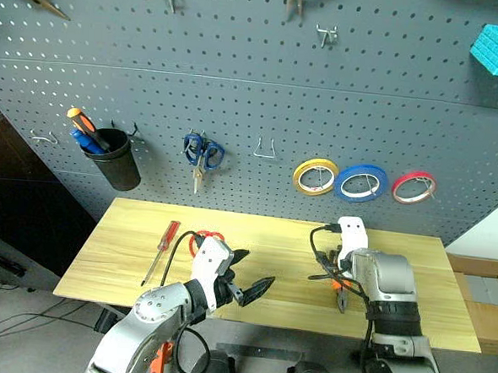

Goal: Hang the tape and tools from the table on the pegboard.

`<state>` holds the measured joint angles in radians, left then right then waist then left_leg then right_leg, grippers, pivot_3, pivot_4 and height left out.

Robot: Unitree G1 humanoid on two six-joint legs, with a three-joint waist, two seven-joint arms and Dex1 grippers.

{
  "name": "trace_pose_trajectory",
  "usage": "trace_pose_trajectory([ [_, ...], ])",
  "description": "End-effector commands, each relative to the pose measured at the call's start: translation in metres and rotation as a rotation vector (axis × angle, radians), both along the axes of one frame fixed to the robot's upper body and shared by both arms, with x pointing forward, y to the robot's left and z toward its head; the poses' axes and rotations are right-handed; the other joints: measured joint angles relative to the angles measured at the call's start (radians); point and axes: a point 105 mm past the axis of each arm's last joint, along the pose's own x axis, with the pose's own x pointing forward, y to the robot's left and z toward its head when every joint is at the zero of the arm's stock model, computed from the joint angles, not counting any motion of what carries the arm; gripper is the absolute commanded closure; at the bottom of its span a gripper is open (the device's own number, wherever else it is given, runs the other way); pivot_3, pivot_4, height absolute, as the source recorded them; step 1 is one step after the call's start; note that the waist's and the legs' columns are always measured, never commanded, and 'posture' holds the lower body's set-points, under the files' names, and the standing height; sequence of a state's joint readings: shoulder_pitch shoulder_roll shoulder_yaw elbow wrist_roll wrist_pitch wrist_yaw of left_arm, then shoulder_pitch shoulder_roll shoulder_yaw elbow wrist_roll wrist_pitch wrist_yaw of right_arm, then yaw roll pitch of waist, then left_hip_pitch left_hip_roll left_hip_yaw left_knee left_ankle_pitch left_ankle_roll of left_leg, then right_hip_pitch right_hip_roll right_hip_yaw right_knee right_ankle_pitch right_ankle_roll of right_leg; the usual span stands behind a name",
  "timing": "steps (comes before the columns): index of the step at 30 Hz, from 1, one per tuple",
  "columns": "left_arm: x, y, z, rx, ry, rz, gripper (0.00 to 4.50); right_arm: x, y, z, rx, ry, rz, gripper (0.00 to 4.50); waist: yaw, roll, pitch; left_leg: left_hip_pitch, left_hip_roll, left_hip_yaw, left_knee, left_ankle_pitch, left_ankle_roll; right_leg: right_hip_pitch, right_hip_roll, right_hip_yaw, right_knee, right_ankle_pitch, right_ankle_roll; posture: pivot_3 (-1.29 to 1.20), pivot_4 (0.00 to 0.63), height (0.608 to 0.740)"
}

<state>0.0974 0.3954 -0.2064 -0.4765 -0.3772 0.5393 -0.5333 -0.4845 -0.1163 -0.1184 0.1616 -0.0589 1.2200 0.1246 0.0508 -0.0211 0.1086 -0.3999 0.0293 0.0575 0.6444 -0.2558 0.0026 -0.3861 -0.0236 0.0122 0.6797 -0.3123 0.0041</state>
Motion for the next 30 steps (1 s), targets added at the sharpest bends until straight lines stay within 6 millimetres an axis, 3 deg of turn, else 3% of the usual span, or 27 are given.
trace_pose_trajectory([
  [1,-0.002,-0.009,0.017,-0.019,-0.059,-0.024,0.0,0.007,-0.006,-0.001,-0.021,-0.002,-0.02,0.05,0.0,0.0,0.002,0.0,0.0,0.0,0.0,0.0,0.0,0.0,0.0,0.0,0.0,0.0,0.0,0.22,0.143,0.74],
  [10,-0.01,-0.01,0.023,-0.033,-0.053,-0.025,0.0,0.0,0.001,-0.02,0.046,0.099,-0.081,0.05,-0.001,0.0,0.018,0.001,0.001,-0.001,0.0,0.0,0.0,0.0,0.001,0.0,0.001,0.0,0.001,0.25,0.15,0.74],
  [19,-0.014,-0.01,0.026,-0.038,-0.048,-0.006,0.0,-0.011,-0.017,-0.039,0.011,0.174,-0.136,0.05,0.006,-0.001,0.025,0.0,0.001,-0.001,0.0,0.0,0.0,0.0,0.001,-0.001,0.0,0.0,0.001,0.28,0.154,0.74],
  [30,-0.014,-0.014,0.033,-0.064,-0.058,-0.022,0.0,-0.022,-0.018,-0.053,0.027,0.237,-0.155,0.05,0.006,-0.002,0.025,0.001,0.001,-0.001,0.0,0.0,0.0,0.002,0.001,-0.001,0.0,0.0,0.001,0.27,0.161,0.74],
])
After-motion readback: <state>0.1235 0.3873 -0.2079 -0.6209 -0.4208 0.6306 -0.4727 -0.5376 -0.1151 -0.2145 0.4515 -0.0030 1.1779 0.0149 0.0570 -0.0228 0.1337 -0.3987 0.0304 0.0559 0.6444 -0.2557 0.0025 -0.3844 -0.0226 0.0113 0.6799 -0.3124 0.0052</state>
